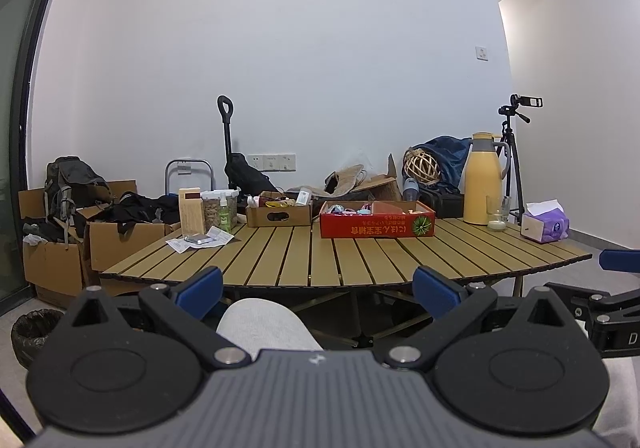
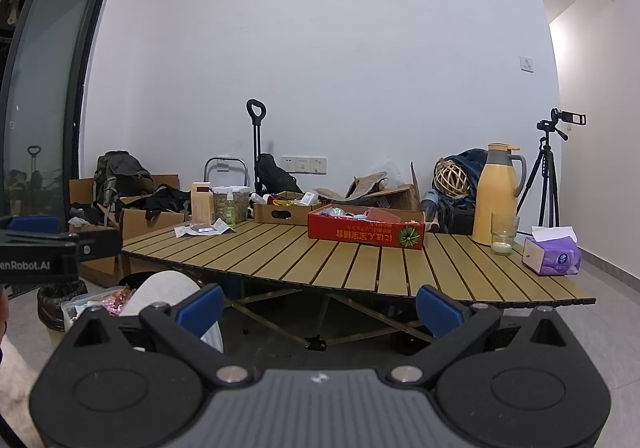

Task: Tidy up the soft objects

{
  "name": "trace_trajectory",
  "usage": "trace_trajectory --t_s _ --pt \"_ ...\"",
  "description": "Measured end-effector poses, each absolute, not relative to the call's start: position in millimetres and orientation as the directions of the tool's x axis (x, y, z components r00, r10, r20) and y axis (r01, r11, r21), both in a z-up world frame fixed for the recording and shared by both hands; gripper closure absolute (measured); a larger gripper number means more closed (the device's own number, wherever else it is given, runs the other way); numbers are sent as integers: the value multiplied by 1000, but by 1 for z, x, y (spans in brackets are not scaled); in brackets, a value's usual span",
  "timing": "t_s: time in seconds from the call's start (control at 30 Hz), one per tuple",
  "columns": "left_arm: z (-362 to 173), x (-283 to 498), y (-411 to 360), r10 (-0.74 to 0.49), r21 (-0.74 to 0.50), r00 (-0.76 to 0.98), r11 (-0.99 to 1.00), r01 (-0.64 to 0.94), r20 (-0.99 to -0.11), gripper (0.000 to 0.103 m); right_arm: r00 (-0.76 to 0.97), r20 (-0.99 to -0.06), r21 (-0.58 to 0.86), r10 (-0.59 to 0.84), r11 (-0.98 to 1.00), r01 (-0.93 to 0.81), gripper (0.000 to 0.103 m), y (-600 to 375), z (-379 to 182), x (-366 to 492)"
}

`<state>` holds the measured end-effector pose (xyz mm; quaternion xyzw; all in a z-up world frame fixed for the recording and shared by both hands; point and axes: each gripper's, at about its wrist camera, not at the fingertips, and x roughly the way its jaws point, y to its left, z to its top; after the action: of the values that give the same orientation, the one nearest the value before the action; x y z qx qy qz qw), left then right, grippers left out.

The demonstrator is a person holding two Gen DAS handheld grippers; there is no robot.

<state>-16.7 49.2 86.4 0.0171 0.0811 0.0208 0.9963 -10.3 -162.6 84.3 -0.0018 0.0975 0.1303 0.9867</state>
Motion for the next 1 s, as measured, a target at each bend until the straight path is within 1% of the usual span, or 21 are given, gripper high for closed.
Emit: trace_trajectory --t_s 1.0 --pt "83 -19 44 27 43 986 999 -20 -163 0 942 -193 30 273 962 -273 0 -163 79 -10"
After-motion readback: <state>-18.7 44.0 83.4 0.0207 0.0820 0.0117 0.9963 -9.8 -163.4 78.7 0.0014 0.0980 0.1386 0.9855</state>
